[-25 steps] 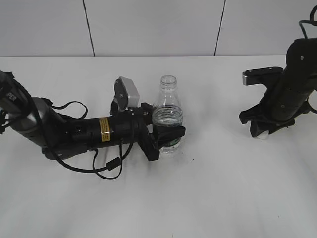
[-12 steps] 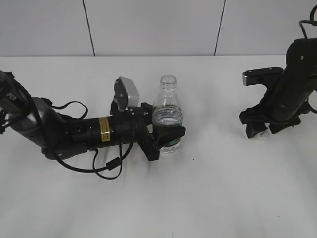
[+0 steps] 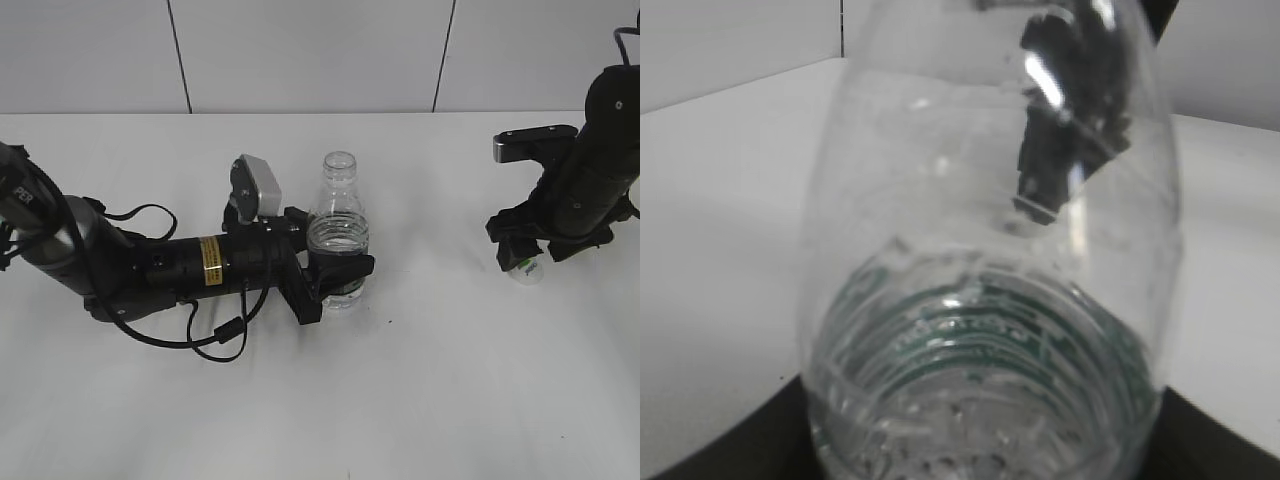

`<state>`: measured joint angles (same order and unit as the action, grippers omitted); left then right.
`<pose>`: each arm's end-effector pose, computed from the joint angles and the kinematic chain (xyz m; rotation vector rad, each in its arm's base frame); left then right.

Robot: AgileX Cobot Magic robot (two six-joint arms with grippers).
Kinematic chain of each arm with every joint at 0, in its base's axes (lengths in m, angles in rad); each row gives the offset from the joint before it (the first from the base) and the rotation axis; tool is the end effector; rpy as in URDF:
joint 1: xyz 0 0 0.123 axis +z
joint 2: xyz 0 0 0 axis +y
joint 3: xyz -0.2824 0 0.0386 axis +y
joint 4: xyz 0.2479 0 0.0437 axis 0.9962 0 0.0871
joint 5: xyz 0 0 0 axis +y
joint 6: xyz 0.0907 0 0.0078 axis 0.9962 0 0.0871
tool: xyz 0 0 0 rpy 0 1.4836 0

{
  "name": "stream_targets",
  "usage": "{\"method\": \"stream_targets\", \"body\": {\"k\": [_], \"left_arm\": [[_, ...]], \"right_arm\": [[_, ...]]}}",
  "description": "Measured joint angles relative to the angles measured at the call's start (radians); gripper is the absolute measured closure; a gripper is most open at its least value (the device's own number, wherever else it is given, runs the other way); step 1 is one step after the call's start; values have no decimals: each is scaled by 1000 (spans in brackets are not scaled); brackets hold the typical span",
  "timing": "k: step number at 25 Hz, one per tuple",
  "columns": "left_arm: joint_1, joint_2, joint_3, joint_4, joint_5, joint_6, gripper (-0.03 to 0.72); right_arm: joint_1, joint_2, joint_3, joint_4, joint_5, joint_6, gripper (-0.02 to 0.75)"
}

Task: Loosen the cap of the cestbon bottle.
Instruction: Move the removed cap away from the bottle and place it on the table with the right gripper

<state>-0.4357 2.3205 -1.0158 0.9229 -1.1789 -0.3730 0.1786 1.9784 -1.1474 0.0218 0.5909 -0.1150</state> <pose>0.3232 -0.2244 0.0605 1.0346 1.5285 -0.9876 0.3619 0.0665 0.1248 -0.4011 2.8781 0.0317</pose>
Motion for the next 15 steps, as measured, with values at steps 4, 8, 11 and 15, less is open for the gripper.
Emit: {"method": "stream_targets", "body": {"k": [4,8,11,15], "left_arm": [[0,0,0,0,0,0,286],[0,0,0,0,0,0,284],[0,0,0,-1,0,0,255],[0,0,0,-1,-19,0,204]], "right_arm": [[0,-4,0,0,2,-1,195],[0,-12,0,-1,2,-1,195],[0,-13,0,-1,2,-1,195],[0,-13,0,-2,2,-4,195]]}}
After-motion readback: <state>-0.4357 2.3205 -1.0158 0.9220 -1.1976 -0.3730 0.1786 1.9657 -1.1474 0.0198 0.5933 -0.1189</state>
